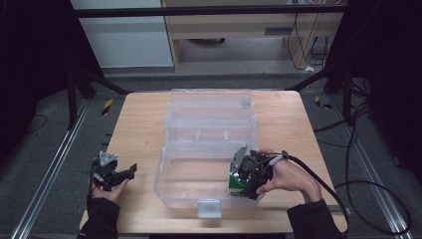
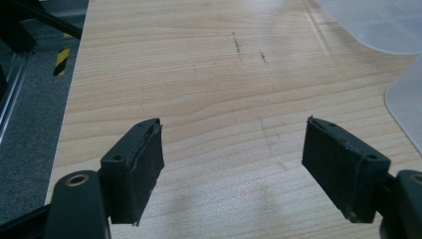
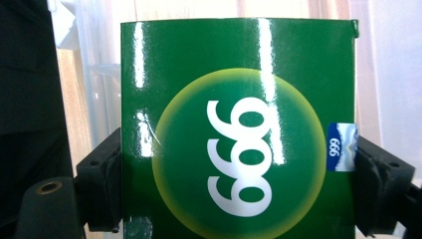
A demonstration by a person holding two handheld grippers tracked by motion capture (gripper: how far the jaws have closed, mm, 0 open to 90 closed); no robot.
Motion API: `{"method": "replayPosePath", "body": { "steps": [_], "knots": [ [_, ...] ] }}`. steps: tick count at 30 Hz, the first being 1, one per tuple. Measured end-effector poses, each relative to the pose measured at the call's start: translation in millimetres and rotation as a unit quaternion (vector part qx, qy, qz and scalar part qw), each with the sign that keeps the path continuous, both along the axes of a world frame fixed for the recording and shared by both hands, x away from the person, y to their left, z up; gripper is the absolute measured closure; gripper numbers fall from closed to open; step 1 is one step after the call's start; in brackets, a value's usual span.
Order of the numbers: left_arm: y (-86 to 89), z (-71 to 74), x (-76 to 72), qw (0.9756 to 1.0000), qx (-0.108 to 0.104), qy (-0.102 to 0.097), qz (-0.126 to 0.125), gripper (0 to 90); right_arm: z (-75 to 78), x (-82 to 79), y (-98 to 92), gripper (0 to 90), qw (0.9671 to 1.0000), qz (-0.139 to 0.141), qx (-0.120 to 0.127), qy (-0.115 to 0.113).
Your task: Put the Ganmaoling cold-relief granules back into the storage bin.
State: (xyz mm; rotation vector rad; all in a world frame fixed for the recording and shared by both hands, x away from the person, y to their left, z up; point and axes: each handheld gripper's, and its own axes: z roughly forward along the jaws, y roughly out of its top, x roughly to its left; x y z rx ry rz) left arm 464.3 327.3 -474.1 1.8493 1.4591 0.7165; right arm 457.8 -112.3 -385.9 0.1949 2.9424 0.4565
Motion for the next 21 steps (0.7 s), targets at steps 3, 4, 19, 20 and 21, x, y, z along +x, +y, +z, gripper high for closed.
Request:
{"method": "replayPosePath", "body": {
  "steps": [3,4,19,20,21],
  "knots": [
    [0.0,0.0,-0.1,1.0000,0.000,-0.001,-0.001,23.5,-3.4,0.6,1.4,15.4,1.0000,0.001,-0.006,0.001],
    [0.0,0.1,-0.1,1.0000,0.000,-0.001,-0.001,23.5,-4.5,0.7,1.6,15.4,1.0000,0.001,-0.007,0.001],
    [-0.2,0.0,0.1,1.0000,0.000,0.000,-0.001,23.6,-8.1,3.7,-6.0,12.9,0.9998,-0.012,0.015,0.006],
    [-0.4,-0.1,0.1,1.0000,-0.001,0.000,-0.001,23.7,-5.9,2.9,-7.6,12.9,0.9997,-0.015,0.017,0.004],
    [-0.5,-0.1,0.1,1.0000,0.000,0.000,-0.001,23.8,-3.4,1.8,-9.4,12.9,0.9996,-0.019,0.020,0.002]
  ]
}}
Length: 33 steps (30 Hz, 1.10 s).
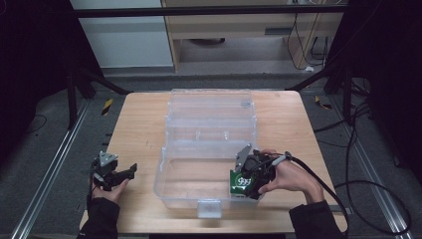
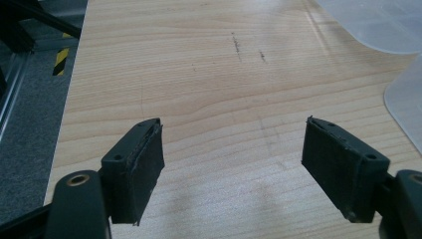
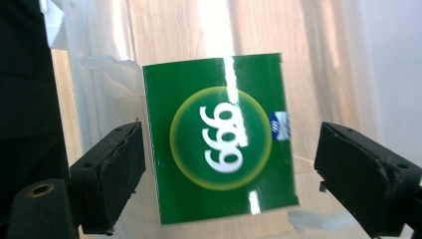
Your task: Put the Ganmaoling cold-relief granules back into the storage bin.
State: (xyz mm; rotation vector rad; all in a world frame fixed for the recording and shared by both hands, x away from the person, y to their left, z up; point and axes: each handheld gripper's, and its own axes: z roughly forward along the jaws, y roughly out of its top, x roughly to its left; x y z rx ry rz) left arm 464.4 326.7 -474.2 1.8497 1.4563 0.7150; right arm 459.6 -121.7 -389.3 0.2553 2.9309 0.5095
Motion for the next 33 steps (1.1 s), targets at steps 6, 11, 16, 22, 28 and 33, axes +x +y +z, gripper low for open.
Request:
{"method": "replayPosePath", "body": {
  "steps": [6,11,16,22,28,33],
  "knots": [
    [0.9,0.2,-0.4,1.0000,-0.001,0.001,0.000,24.5,21.2,-6.0,-16.9,10.4,0.9984,-0.030,0.041,-0.024],
    [1.4,0.2,-0.7,1.0000,-0.001,0.001,-0.001,25.2,35.9,-8.5,-41.8,9.8,0.9933,-0.075,0.074,-0.048],
    [1.1,-0.2,-0.5,1.0000,-0.001,0.002,-0.002,26.0,33.9,-11.5,-70.6,8.4,0.9842,-0.119,0.112,-0.068],
    [0.2,-0.9,-0.4,1.0000,0.000,0.004,-0.003,27.0,15.5,-15.3,-100.7,6.6,0.9676,-0.177,0.160,-0.082],
    [-1.1,-1.4,-0.4,1.0000,0.001,0.006,-0.008,29.9,-14.8,-13.3,-123.0,6.3,0.9412,-0.256,0.201,-0.090],
    [-1.2,-1.4,-0.5,0.9999,0.000,0.007,-0.011,31.8,-44.3,-6.2,-139.7,5.4,0.9158,-0.328,0.212,-0.094]
  ]
}}
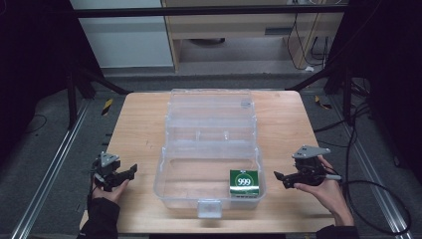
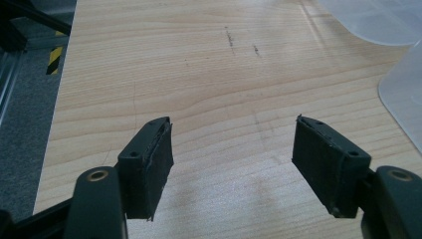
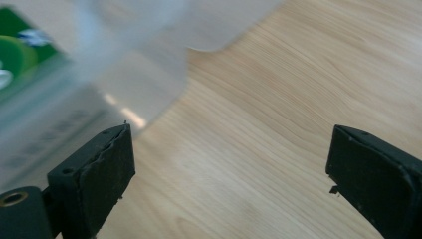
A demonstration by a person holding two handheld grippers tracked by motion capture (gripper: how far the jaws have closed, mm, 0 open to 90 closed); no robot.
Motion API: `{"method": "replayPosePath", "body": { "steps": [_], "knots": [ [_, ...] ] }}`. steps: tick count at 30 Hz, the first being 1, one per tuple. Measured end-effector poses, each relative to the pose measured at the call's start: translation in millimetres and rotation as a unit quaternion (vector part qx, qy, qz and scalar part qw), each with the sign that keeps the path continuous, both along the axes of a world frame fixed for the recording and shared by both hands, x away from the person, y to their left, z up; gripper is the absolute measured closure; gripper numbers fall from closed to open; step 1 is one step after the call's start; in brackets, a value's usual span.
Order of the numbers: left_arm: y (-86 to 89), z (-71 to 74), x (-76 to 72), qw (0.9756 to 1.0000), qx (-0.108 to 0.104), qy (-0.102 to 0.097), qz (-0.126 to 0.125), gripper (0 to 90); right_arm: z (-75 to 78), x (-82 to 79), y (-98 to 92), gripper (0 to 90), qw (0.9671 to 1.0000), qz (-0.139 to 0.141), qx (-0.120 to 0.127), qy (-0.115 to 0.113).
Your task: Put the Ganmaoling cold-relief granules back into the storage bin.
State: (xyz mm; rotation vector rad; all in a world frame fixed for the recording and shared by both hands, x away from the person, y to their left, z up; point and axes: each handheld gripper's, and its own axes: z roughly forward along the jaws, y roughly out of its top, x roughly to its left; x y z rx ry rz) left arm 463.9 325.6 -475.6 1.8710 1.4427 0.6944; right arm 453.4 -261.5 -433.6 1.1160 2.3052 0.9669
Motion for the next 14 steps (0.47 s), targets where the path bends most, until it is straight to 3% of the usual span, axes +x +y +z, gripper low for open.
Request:
{"method": "replayPosePath", "body": {
  "steps": [1,3,5,14],
  "knots": [
    [0.1,0.0,0.0,1.0000,0.000,0.000,0.000,32.2,-5.8,1.2,-4.3,5.6,0.9997,-0.022,0.005,-0.002],
    [0.3,0.1,0.2,1.0000,0.000,0.000,0.000,32.4,-9.4,1.7,-6.5,5.7,0.9993,-0.036,0.012,-0.005],
    [0.5,-0.1,0.5,1.0000,0.000,0.001,-0.001,32.8,-25.7,2.7,-16.6,5.5,0.9960,-0.084,0.031,-0.008],
    [0.8,-0.4,0.9,1.0000,0.002,0.002,-0.002,32.8,-46.3,-1.1,-33.1,5.3,0.9884,-0.145,0.043,-0.016]
  ]
}}
